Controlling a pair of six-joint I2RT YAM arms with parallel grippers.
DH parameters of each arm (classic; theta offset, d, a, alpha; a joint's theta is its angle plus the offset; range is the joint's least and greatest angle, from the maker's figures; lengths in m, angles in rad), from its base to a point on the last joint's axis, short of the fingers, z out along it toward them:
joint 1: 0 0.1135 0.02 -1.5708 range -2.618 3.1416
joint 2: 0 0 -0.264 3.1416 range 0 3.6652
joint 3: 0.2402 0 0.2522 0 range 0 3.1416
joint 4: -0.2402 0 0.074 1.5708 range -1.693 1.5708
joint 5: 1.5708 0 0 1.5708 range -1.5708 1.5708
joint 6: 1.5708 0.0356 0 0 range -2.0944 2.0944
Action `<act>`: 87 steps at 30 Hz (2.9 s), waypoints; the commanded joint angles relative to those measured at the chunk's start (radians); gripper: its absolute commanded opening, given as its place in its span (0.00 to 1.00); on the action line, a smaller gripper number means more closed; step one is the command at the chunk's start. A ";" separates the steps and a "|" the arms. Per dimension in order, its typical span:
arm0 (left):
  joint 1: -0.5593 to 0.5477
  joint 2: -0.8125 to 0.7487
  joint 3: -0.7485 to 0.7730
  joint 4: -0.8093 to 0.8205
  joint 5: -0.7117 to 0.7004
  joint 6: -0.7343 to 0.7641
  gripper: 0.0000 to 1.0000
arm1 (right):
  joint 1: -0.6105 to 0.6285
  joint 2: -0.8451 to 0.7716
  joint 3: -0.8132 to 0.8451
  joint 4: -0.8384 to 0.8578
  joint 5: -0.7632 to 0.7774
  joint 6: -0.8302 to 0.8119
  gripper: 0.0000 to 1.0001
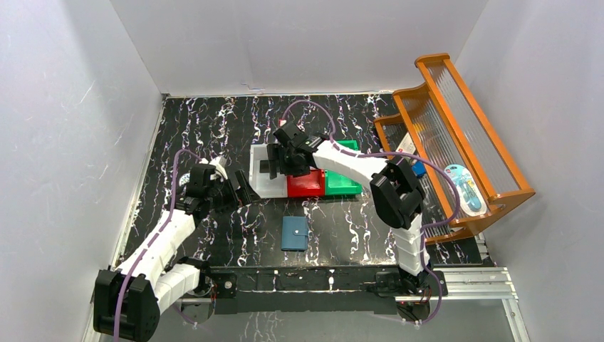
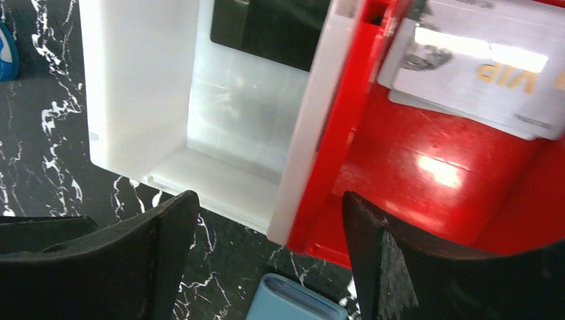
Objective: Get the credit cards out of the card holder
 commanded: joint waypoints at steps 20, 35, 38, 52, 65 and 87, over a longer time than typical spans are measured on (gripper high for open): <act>0.008 -0.166 -0.030 -0.109 -0.153 -0.098 0.98 | 0.327 -0.265 -0.326 -0.248 0.303 0.407 0.74; 0.009 -0.192 -0.074 -0.097 -0.054 -0.152 0.94 | 0.359 -0.191 -0.312 -0.319 0.302 0.448 0.60; 0.009 -0.194 -0.123 -0.033 0.042 -0.181 0.93 | 0.358 -0.183 -0.319 -0.300 0.309 0.431 0.52; -0.037 -0.042 -0.148 0.080 0.233 -0.167 0.83 | 0.342 -0.182 -0.373 -0.217 0.274 0.403 0.46; -0.178 -0.016 -0.125 0.112 0.127 -0.206 0.72 | 0.307 -0.239 -0.482 -0.069 0.191 0.372 0.21; -0.388 0.250 -0.021 0.147 0.119 -0.157 0.63 | 0.305 -0.525 -0.697 0.190 0.237 0.349 0.18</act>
